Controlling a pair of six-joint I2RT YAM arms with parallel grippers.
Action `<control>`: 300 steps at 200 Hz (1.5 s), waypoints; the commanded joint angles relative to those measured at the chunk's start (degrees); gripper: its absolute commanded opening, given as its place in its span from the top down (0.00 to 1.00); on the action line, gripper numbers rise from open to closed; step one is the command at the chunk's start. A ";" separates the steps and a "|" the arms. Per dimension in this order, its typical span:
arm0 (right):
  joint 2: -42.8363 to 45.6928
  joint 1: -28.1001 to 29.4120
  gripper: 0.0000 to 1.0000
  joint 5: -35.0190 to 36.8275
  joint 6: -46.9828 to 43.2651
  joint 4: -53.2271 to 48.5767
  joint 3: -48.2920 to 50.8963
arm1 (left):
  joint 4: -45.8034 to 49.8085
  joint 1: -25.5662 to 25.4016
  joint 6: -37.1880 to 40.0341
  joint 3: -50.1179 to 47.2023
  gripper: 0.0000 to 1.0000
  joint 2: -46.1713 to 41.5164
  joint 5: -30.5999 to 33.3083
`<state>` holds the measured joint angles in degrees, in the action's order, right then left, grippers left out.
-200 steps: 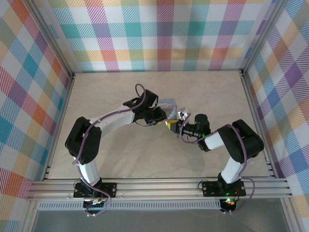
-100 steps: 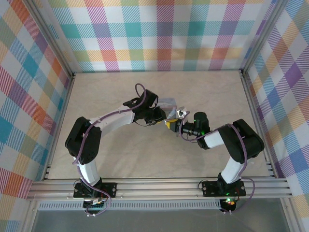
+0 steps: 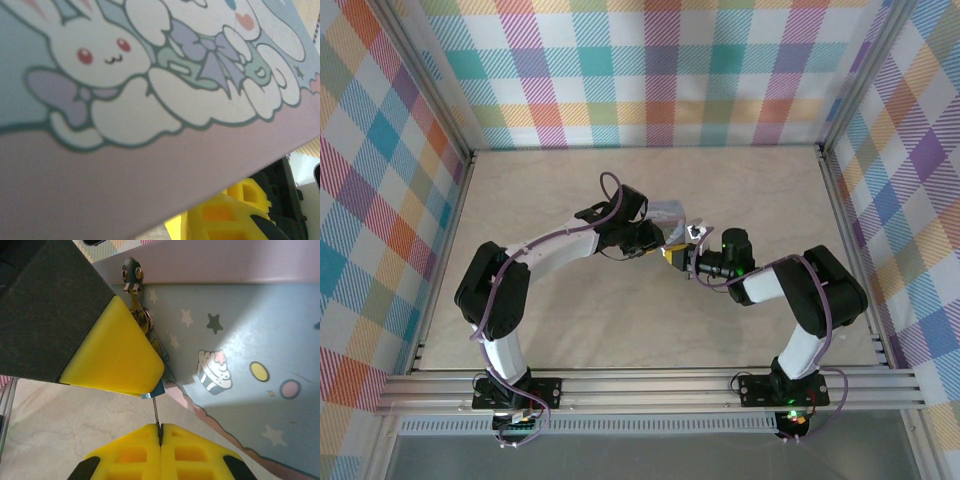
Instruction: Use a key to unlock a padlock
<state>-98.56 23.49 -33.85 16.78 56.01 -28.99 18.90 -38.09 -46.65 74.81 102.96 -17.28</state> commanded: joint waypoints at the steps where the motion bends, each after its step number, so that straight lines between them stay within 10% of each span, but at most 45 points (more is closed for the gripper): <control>1: 1.16 -0.88 1.00 0.42 -2.38 4.24 -4.36 | 1.12 -2.60 2.01 -0.88 0.85 -0.82 -5.75; 300: -2.73 -1.72 1.00 0.50 -1.70 8.44 -5.22 | -0.79 -2.58 -0.03 -0.82 0.85 -0.06 -5.24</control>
<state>-100.88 21.61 -35.62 14.57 59.55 -32.91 18.39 -38.92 -47.09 74.56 103.13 -18.74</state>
